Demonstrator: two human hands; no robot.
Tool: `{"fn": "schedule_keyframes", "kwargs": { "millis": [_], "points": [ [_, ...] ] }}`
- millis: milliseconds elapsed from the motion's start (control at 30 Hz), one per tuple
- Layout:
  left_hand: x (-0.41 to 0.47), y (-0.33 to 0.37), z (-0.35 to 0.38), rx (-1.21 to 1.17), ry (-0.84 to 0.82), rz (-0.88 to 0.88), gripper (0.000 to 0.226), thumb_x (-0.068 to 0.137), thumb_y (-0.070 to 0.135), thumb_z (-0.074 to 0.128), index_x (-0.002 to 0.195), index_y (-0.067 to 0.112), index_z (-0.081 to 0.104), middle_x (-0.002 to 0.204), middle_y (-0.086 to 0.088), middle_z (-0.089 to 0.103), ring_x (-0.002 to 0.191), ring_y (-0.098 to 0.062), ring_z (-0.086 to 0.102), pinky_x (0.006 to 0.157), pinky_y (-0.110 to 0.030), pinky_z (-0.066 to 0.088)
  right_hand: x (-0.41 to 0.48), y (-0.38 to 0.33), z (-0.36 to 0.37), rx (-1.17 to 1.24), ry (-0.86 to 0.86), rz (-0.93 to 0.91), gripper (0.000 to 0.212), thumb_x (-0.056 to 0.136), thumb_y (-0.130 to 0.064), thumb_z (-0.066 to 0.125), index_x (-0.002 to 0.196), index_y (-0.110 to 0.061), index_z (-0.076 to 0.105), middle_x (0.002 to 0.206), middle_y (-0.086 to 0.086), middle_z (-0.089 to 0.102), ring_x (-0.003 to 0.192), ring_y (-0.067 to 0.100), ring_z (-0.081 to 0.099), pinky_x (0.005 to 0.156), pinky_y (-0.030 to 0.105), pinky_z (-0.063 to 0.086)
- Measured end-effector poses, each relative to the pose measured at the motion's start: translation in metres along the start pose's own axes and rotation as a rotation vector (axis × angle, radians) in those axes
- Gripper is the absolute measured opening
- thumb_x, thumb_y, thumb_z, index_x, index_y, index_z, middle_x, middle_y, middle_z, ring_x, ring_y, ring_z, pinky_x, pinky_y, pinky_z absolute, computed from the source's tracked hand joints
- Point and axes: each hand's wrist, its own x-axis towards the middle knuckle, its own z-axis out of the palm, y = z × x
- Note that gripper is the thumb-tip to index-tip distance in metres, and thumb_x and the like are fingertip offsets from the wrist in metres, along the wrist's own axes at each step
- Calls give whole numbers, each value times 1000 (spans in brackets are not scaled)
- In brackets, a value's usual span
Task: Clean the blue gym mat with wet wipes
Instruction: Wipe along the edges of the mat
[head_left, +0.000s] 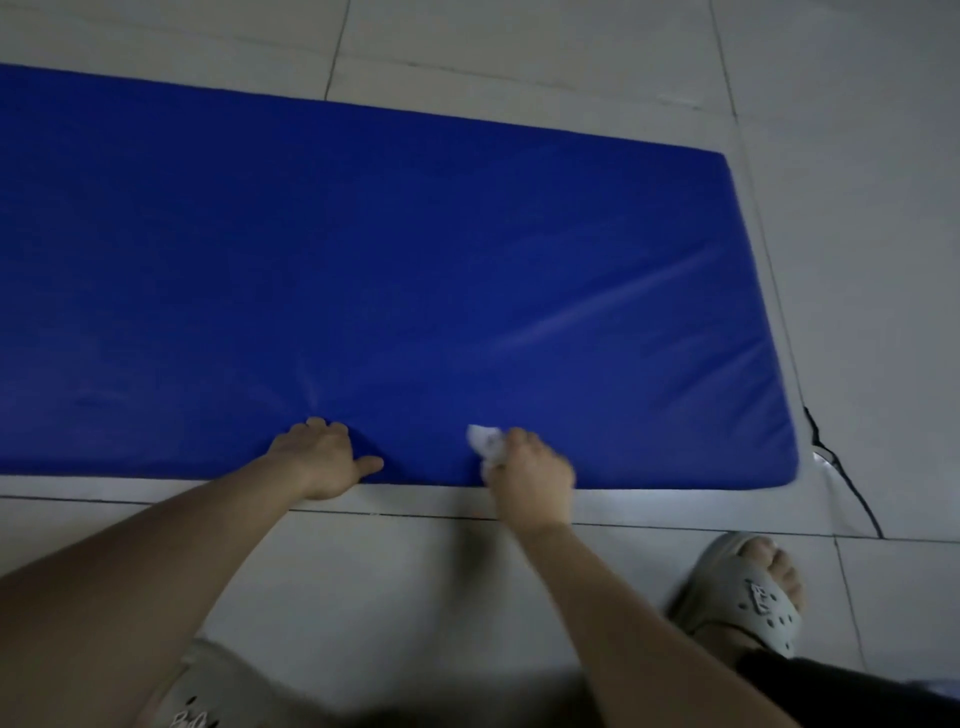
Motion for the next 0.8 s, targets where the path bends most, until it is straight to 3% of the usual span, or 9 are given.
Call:
{"fn": "schedule_keyframes", "kwargs": {
  "millis": [133, 233, 367, 533, 600, 667, 800],
  "points": [
    [-3, 0, 3, -13, 39, 8, 81, 92, 79, 35, 145, 18, 41, 145, -9, 41, 128, -28, 45, 109, -41, 41, -10, 100, -18, -15, 38, 237, 24, 98, -39, 49, 101, -16, 54, 96, 2, 65, 80, 19, 62, 71, 34, 54],
    [-6, 0, 4, 2, 52, 9, 81, 92, 79, 34, 145, 17, 42, 144, -9, 42, 128, -28, 46, 108, -42, 42, -15, 89, -16, 80, 54, 287, 25, 100, -36, 52, 113, -15, 54, 103, 4, 66, 87, 19, 63, 75, 34, 54],
    [-6, 0, 2, 22, 40, 4, 80, 93, 78, 34, 143, 17, 42, 145, -10, 41, 128, -29, 46, 107, -40, 41, -11, 7, 2, 151, 23, 128, 46, 108, -36, 30, 141, -9, 46, 114, 6, 66, 100, 22, 64, 83, 34, 52],
    [-3, 1, 0, 66, 32, -6, 71, 96, 73, 36, 136, 15, 46, 140, -12, 45, 122, -29, 49, 98, -39, 44, -14, -96, 15, 122, -136, -285, 46, 107, -21, 38, 150, -6, 35, 116, 13, 61, 98, 29, 63, 74, 39, 50],
    [-2, 1, 1, 64, 35, -10, 65, 97, 69, 38, 133, 16, 47, 137, -11, 46, 120, -28, 50, 95, -38, 44, -16, -110, 16, 93, -166, -402, 48, 103, -16, 43, 149, -5, 36, 113, 16, 61, 95, 33, 62, 71, 41, 50],
    [-2, 0, 1, 63, 39, -11, 69, 95, 73, 38, 133, 16, 47, 138, -11, 46, 120, -28, 50, 95, -38, 44, -12, -97, 13, 70, -134, -392, 35, 105, -23, 41, 136, -8, 49, 108, 15, 63, 89, 32, 63, 65, 39, 49],
    [-3, -1, 3, 32, 38, 3, 79, 92, 80, 33, 140, 19, 44, 143, -9, 44, 126, -27, 47, 102, -39, 43, 1, -7, 0, 36, -46, -132, 22, 99, -30, 48, 110, -15, 60, 102, 5, 66, 86, 25, 66, 60, 30, 44]
  ]
}}
